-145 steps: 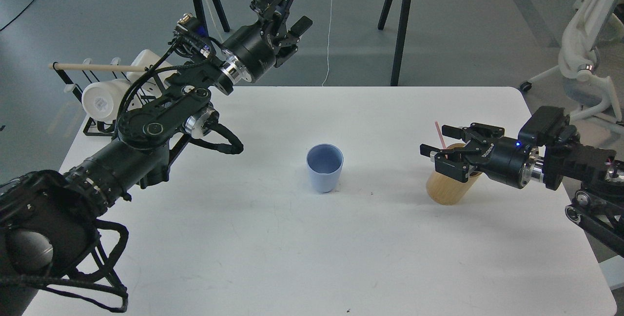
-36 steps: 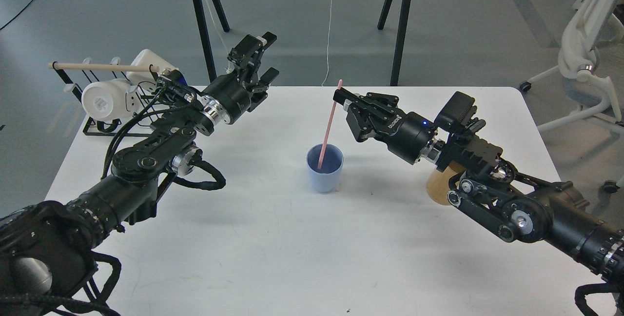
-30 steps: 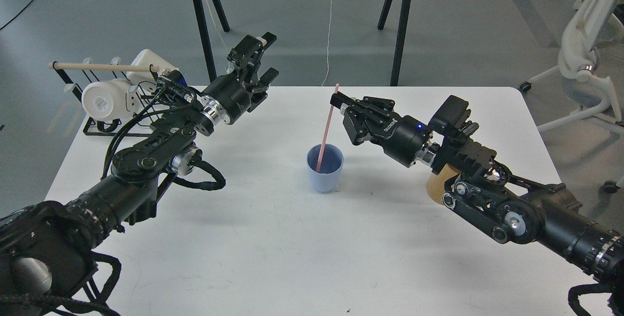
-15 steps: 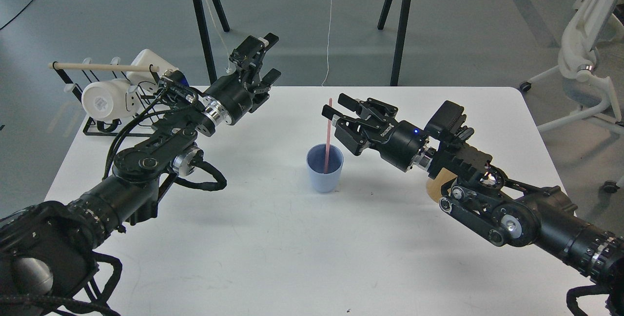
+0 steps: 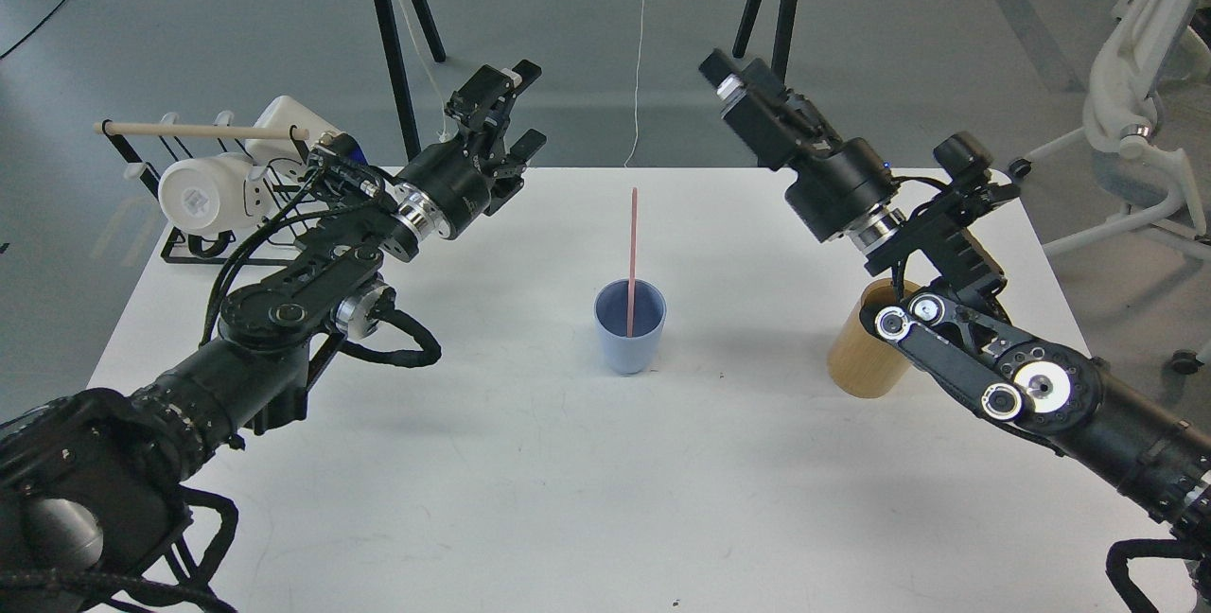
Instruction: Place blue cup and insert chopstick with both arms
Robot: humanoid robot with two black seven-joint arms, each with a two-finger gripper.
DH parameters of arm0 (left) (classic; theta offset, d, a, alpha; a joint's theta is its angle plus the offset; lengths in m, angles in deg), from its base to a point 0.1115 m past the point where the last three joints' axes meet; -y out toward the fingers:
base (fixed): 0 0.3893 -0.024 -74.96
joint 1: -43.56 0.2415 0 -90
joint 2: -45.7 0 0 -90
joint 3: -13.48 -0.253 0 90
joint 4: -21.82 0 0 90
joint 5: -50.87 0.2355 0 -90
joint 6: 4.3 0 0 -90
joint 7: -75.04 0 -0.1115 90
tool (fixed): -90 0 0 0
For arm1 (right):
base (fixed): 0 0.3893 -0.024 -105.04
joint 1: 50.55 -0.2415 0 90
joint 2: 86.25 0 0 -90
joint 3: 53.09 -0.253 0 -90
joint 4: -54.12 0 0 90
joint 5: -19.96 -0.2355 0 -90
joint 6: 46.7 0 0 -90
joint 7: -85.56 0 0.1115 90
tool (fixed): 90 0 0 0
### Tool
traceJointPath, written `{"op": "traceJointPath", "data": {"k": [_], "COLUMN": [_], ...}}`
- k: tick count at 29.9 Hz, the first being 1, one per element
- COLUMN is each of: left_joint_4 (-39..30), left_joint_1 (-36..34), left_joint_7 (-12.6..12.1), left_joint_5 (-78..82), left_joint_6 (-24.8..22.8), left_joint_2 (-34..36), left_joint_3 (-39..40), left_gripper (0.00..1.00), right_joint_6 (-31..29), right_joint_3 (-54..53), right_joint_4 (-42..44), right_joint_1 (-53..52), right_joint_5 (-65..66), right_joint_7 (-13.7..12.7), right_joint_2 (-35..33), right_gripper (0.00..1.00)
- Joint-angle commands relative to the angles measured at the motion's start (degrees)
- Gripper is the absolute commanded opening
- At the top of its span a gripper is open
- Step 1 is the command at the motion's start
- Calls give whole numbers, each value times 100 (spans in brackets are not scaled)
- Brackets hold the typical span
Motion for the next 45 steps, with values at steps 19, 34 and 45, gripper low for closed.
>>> {"op": "traceJointPath", "data": {"k": [19, 34, 45], "left_joint_4": [-71, -71, -71], "left_joint_1": [3, 81, 530], "left_joint_7": [0, 0, 0], "left_joint_5": [-322, -919, -1429], "left_joint_6": [-140, -1018, -1340], "left_joint_2": [86, 367, 1018], "left_joint_3": [45, 45, 545], "left_gripper": [99, 99, 99], "right_joint_6": [-4639, -4648, -4630], "right_joint_3": [-703, -808, -932], "right_joint_4": [268, 251, 93], "right_joint_1": [546, 748, 827], "right_joint_5": [-5483, -5492, -5492], "right_joint_7": [1, 1, 1], "right_joint_2": [-904, -833, -649], "right_gripper": [99, 99, 99]}}
